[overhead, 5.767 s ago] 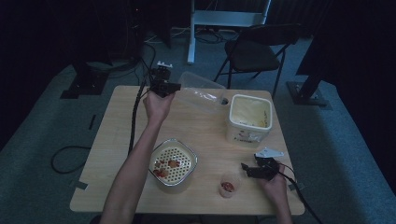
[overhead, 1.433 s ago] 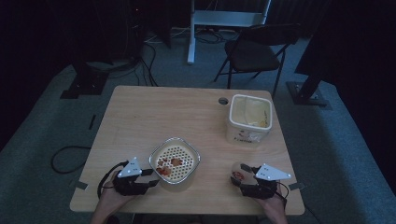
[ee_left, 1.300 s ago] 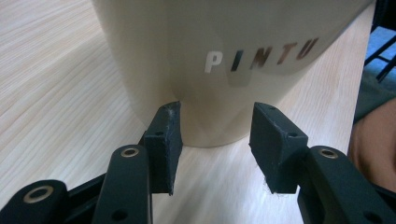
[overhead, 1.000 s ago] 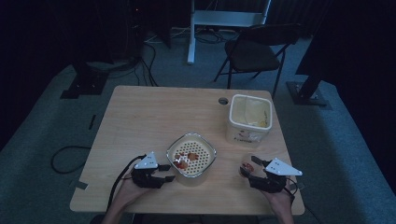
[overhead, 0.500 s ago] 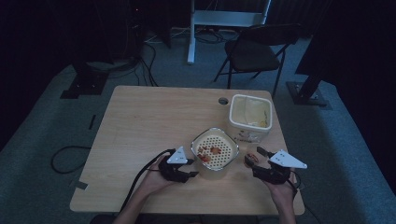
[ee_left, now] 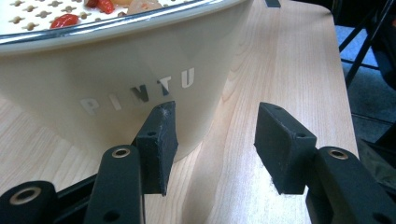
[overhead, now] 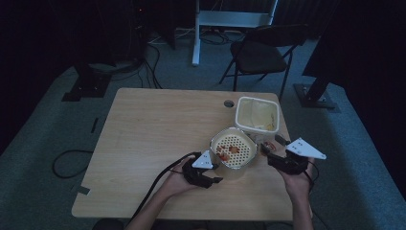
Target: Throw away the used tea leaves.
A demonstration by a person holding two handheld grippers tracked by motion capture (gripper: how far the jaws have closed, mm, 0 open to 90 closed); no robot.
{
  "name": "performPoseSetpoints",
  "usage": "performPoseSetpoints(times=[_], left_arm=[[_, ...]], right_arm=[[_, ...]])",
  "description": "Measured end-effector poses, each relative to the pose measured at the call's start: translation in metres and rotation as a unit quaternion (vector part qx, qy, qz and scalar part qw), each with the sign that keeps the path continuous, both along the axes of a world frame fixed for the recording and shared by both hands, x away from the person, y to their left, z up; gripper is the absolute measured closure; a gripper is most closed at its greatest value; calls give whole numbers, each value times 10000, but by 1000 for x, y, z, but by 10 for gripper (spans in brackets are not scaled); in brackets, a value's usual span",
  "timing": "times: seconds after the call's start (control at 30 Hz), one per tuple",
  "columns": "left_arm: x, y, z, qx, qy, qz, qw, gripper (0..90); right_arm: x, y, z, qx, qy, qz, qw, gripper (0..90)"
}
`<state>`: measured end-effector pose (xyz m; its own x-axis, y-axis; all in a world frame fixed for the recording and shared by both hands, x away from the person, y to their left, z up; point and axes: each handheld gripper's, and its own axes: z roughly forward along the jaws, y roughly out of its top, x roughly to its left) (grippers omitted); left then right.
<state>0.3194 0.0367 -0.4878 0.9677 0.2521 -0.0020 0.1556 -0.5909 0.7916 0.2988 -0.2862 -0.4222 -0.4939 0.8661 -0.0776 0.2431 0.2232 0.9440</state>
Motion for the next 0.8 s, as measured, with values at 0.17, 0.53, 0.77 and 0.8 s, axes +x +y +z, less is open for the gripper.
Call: performPoseSetpoints(times=[0.17,0.53,0.77,0.8], left_arm=[[1,16,1,-41,-4,180,9998,485],[2,56,-12,-50,92,703,9975,481],[4,69,-25,55,138,998,9949,469],[4,71,-27,80,141,1029,9946,469]], right_arm=[[8,4,13,-143,-71,-98,9998,346],[25,34,36,-1027,-139,-406,9938,347],[28,52,44,-1576,-325,-467,9859,346],[29,54,45,-1644,-346,-468,9847,347]])
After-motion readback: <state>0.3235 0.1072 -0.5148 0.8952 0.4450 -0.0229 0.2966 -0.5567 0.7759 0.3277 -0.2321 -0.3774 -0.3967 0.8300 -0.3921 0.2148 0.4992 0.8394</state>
